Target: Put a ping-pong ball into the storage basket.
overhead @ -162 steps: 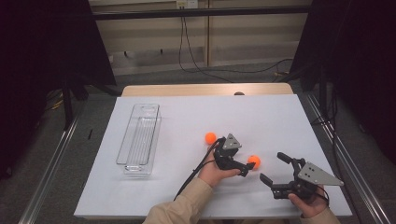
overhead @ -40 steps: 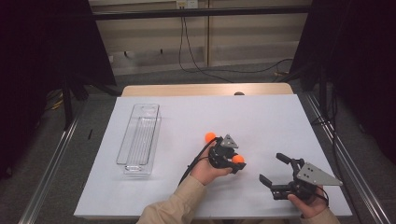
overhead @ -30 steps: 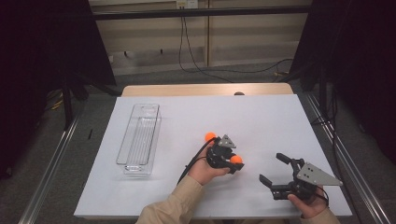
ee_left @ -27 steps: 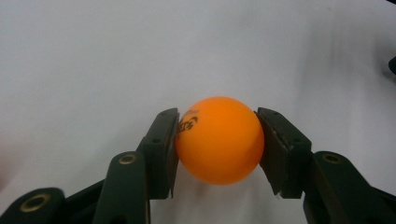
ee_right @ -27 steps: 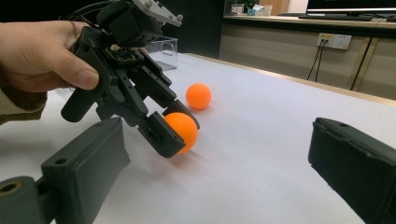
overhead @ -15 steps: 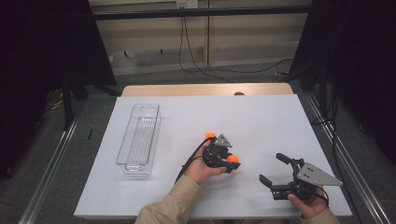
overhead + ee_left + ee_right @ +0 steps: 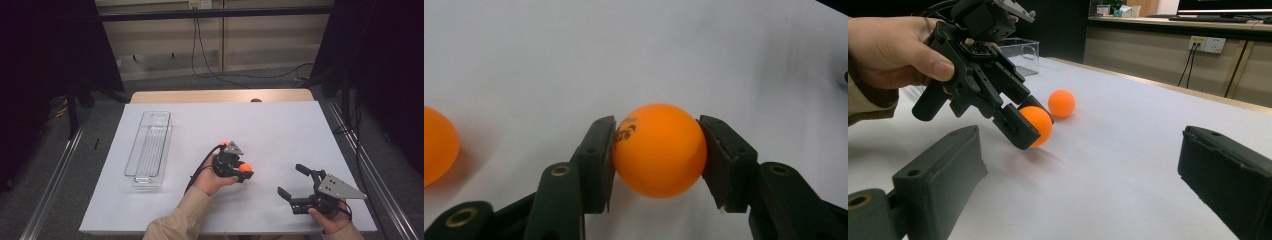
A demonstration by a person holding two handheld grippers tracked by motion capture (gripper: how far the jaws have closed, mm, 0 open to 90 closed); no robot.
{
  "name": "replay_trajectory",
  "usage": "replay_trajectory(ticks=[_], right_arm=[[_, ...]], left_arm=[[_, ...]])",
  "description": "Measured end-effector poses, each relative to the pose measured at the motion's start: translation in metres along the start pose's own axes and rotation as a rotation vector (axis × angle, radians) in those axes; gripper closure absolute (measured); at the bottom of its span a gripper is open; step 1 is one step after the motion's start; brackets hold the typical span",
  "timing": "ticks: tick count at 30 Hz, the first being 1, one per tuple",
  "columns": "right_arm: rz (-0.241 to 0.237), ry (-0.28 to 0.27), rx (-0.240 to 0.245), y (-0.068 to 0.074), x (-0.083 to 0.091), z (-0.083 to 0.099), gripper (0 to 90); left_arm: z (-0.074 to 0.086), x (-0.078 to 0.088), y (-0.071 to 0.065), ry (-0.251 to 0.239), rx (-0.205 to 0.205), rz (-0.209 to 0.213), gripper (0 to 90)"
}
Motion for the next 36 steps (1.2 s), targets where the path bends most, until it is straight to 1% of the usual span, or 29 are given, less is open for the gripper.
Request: replay_trajectory(ticks=[5,10,16,23,36], right_arm=[[0.000,-0.001,0.002,0.000,0.000,0.000,3.6],[0.000,0.001,0.001,0.000,0.000,0.000,3.6],[-0.001,0.003,0.000,0.000,0.000,0.000,3.6],[-0.002,0.005,0.001,0.001,0.000,0.001,3.6],[-0.002,0.004,0.001,0.001,0.000,0.000,3.7]], left_arm=[[-0.001,0.002,0.002,-0.008,0.011,0.000,50.8],[-0.001,0.005,0.002,-0.007,0.008,0.000,50.8],[-0.002,0.007,0.003,-0.008,0.012,0.002,50.8],[-0.004,0.009,0.005,-0.019,0.027,0.000,50.8],[-0.006,0.016,0.009,-0.023,0.032,-0.006,50.8]])
Point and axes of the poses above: each handheld gripper's, and its own axes: x roughly backward along the jaws, z roughly out of its underside, y roughly to its left, the point moved 10 cm from there along -x, roughly forward along the jaws, and after that the axes turned 6 degrees about -y, right-handed, at the moved point
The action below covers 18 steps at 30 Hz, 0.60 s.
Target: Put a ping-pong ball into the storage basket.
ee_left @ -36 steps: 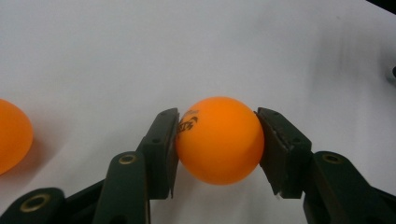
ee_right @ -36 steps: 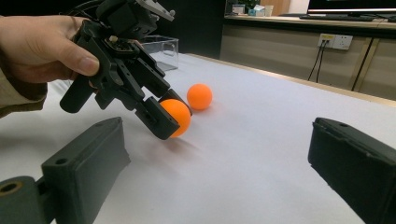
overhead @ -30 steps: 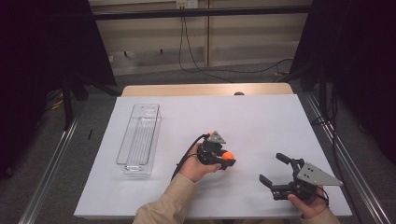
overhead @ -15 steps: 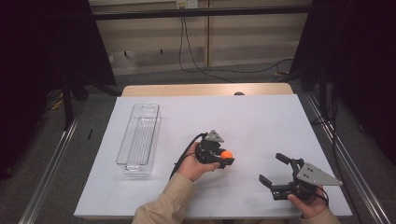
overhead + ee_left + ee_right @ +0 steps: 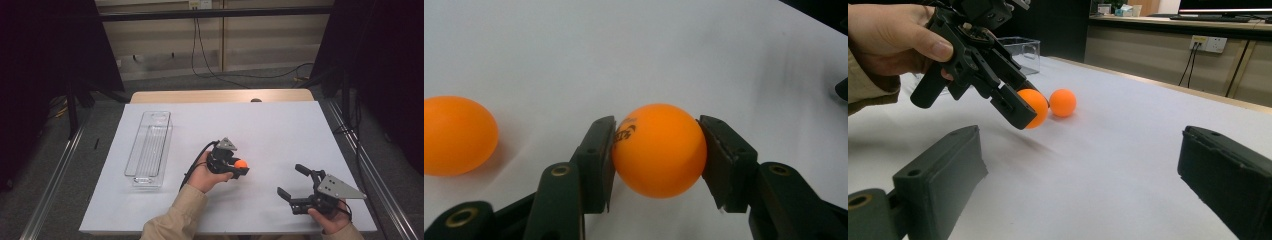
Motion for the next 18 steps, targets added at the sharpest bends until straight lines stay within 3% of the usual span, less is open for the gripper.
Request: replay_trajectory(ticks=[18], right_arm=[[-0.003,0.001,0.002,0.0004,-0.0004,0.0002,3.7]], left_arm=[[-0.0033,0.0094,0.0063,-0.012,0.025,-0.006,50.8]])
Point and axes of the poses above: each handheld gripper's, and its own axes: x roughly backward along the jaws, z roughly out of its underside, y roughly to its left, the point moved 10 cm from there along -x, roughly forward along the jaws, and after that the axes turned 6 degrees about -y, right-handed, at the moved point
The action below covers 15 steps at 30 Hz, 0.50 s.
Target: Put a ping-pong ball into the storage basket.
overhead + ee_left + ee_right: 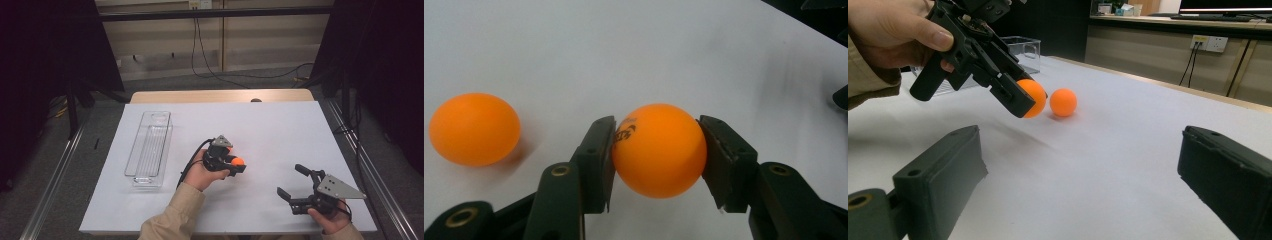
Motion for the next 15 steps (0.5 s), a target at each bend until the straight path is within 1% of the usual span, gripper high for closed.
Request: replay_trajectory(ticks=[6,8,13,15], right_arm=[[0.000,0.001,-0.002,0.0000,0.0000,0.0002,3.7],[0.000,0.001,-0.001,0.0000,-0.0001,0.0003,3.7],[0.000,0.001,-0.002,-0.0002,-0.0001,0.0002,3.7],[0.000,0.001,-0.002,-0.0001,-0.0001,0.0002,3.7]], left_arm=[[-0.0002,0.0041,0.0044,0.003,0.008,-0.016,50.8],[0.0002,0.0055,0.0060,0.008,0.010,-0.016,50.8],[-0.0015,0.0085,0.0076,-0.003,0.018,-0.018,50.8],[-0.0020,0.0101,0.0080,-0.005,0.020,-0.009,50.8]])
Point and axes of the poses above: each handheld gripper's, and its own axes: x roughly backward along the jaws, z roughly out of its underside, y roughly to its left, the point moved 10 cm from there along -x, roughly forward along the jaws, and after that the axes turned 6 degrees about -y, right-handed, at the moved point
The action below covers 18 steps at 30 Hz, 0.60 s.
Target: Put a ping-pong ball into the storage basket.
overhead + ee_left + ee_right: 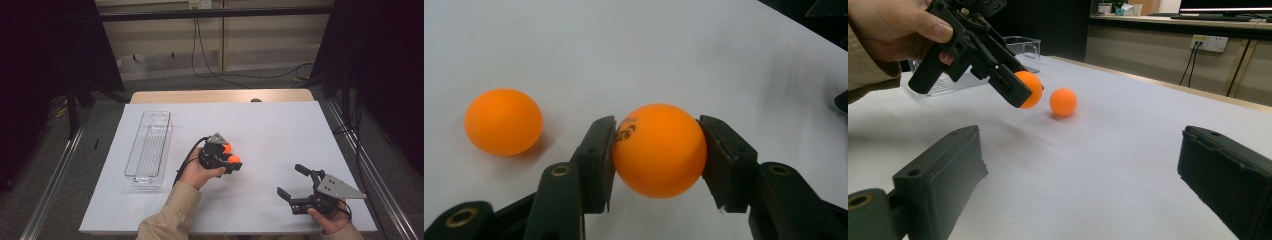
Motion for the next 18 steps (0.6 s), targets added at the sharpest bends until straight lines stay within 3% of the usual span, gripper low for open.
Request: replay_trajectory(ticks=[18], right_arm=[[0.000,0.001,0.000,0.0000,-0.0001,0.0001,3.7]], left_arm=[[-0.0013,0.0077,0.0049,0.001,0.016,-0.007,50.8]])
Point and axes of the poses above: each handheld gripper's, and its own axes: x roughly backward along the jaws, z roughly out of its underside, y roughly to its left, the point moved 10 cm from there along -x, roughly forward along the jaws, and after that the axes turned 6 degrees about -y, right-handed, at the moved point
